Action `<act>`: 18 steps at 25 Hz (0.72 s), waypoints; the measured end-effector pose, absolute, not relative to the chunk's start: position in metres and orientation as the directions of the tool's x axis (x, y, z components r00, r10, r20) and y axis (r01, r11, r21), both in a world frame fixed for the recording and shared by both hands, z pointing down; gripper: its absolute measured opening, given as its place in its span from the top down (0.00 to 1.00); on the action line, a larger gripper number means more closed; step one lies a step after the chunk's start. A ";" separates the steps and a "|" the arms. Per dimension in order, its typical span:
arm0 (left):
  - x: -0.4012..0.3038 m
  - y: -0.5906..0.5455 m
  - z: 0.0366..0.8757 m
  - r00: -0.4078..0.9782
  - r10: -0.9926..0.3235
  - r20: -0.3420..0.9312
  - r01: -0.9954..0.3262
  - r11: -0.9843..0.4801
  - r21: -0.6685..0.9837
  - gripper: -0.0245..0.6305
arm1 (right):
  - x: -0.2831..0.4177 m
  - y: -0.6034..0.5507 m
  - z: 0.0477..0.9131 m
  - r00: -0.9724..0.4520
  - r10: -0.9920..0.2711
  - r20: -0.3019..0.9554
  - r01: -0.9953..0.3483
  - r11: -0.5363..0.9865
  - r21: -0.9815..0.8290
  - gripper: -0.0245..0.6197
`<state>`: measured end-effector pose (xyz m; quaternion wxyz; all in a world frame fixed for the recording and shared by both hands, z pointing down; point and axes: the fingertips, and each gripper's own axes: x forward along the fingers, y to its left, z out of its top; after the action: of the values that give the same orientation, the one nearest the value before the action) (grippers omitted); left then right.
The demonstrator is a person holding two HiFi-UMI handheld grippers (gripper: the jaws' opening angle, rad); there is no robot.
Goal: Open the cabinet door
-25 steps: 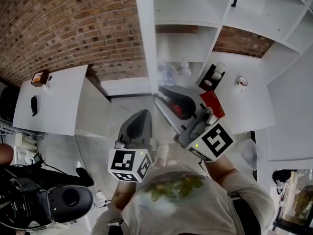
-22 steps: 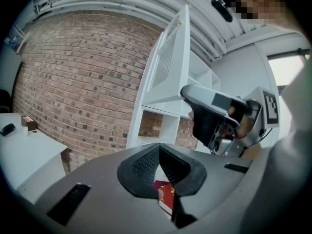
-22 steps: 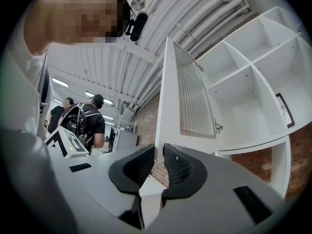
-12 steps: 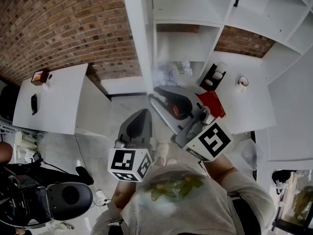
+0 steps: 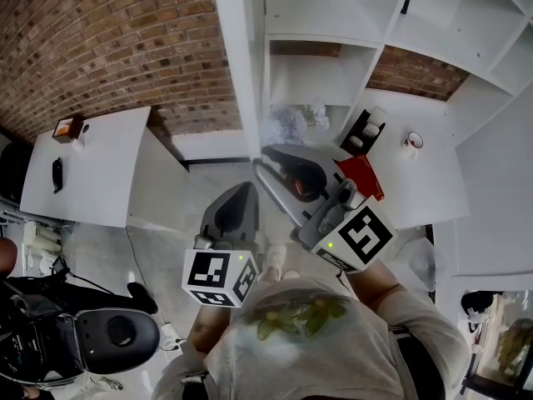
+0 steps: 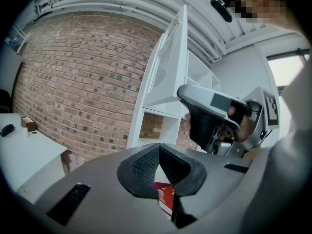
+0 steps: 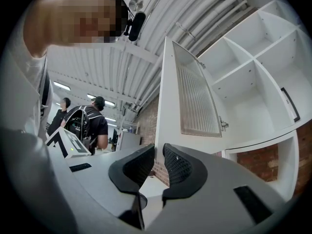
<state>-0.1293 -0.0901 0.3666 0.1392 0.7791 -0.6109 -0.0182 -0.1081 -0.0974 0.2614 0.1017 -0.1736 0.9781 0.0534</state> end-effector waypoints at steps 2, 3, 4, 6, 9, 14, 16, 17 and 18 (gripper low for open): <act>-0.130 -0.091 0.366 0.255 -0.957 0.139 -0.946 -0.217 0.240 0.95 | -0.108 -0.097 0.262 -0.918 -0.331 -0.219 -0.351 0.934 0.063 0.86; -0.130 -0.091 0.366 0.256 -0.957 0.138 -0.946 -0.218 0.240 0.95 | -0.108 -0.098 0.263 -0.917 -0.334 -0.220 -0.354 0.933 0.060 0.86; -0.130 -0.091 0.366 0.257 -0.957 0.137 -0.946 -0.219 0.240 0.95 | -0.107 -0.098 0.264 -0.916 -0.338 -0.219 -0.358 0.932 0.059 0.86; -0.130 -0.091 0.366 0.260 -0.956 0.135 -0.945 -0.223 0.240 0.95 | -0.106 -0.097 0.270 -0.916 -0.345 -0.206 -0.365 0.929 0.062 0.86; -0.129 -0.091 0.366 0.266 -0.955 0.134 -0.944 -0.229 0.240 0.95 | -0.106 -0.094 0.287 -0.922 -0.350 -0.167 -0.364 0.930 0.060 0.86; -0.132 -0.091 0.367 0.268 -0.954 0.134 -0.943 -0.231 0.241 0.95 | -0.105 -0.091 0.309 -0.920 -0.374 -0.119 -0.381 0.924 0.041 0.86; -0.133 -0.090 0.368 0.268 -0.954 0.136 -0.942 -0.230 0.244 0.95 | -0.104 -0.091 0.316 -0.915 -0.389 -0.104 -0.394 0.918 0.037 0.88; -0.134 -0.090 0.369 0.268 -0.953 0.139 -0.942 -0.229 0.246 0.95 | -0.104 -0.091 0.318 -0.914 -0.393 -0.099 -0.398 0.917 0.036 0.88; -0.134 -0.089 0.370 0.268 -0.953 0.141 -0.941 -0.228 0.248 0.95 | -0.104 -0.090 0.321 -0.914 -0.395 -0.094 -0.399 0.916 0.035 0.89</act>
<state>-0.1344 -0.0892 0.3697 0.1428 0.7834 -0.6045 -0.0202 -0.1040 -0.0900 0.3208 0.0426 -0.2029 0.9779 0.0265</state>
